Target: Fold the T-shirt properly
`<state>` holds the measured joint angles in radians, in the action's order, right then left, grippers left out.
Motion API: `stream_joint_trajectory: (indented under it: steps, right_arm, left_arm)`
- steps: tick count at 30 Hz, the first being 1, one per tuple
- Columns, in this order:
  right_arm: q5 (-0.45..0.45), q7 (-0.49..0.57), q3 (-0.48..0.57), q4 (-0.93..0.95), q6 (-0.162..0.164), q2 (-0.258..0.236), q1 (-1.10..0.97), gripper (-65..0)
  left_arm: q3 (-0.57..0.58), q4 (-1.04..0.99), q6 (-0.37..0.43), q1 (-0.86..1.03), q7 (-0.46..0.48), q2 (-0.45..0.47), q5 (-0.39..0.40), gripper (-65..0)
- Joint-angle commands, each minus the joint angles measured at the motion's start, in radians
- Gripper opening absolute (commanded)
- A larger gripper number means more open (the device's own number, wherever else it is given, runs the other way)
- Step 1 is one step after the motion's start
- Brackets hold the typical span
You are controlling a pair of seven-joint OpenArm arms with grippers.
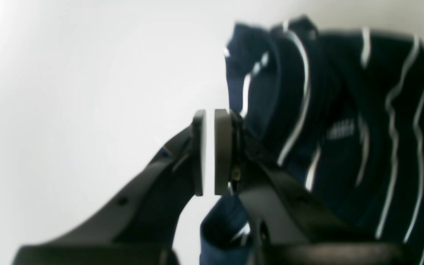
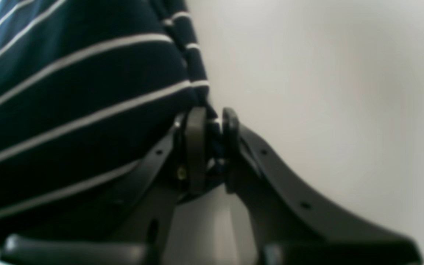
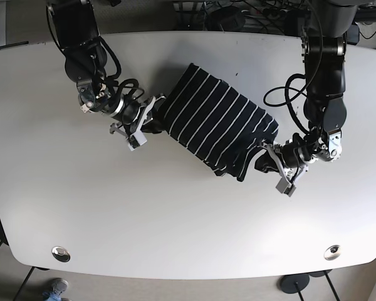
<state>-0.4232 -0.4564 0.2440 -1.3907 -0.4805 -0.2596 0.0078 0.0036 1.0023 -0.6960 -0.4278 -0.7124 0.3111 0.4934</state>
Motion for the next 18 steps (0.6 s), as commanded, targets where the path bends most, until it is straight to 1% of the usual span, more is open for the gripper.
stream_joint_trajectory:
  steps: [1,3,4,6,8,9,10,13,18]
  right_arm:
    - [-0.007,0.001,-0.001,-0.057,-0.010,-0.007,-0.032,-58.2]
    - [-0.010,0.001,-0.001,-0.071,-0.010,-0.005,-0.050,-58.2]
    - [-0.012,0.001,-0.002,-0.071,-0.010,-0.005,-0.056,-58.3]
    - [-0.012,0.001,-0.035,-0.071,-0.010,-0.002,-0.055,-58.3]
    - [-0.012,0.001,-0.076,-0.071,-0.010,0.004,-0.055,-58.3]
    - [-0.012,0.001,-0.087,-0.071,-0.010,0.004,-0.052,-58.3]
    - [-0.012,0.001,-0.088,-0.071,-0.010,0.001,-0.044,-58.3]
    - [-0.012,0.000,-0.090,-0.072,-0.010,-0.005,-0.021,-58.3]
    - [-0.010,0.000,-0.090,-0.072,-0.010,-0.005,-0.009,-58.3]
  left_arm:
    - [-0.007,0.036,-0.002,-0.056,0.020,0.018,0.021,-62.6]
    - [-0.009,0.120,-0.002,-0.061,-0.034,0.043,0.026,-62.6]
    - [-0.012,0.220,-0.002,-0.047,-0.092,0.053,0.026,-62.6]
    - [-0.035,0.359,-0.002,0.031,-0.146,0.055,0.026,-62.6]
    - [-0.095,0.491,-0.002,0.134,-0.178,0.052,0.026,-62.6]
    - [-0.116,0.547,-0.002,0.185,-0.189,0.050,0.026,-62.6]
    - [-0.136,0.608,-0.002,0.249,-0.194,0.027,0.024,-62.6]
    - [-0.161,0.697,-0.002,0.401,-0.200,0.006,0.020,-62.6]
    - [-0.162,0.686,-0.002,0.510,-0.194,0.000,0.020,-62.6]
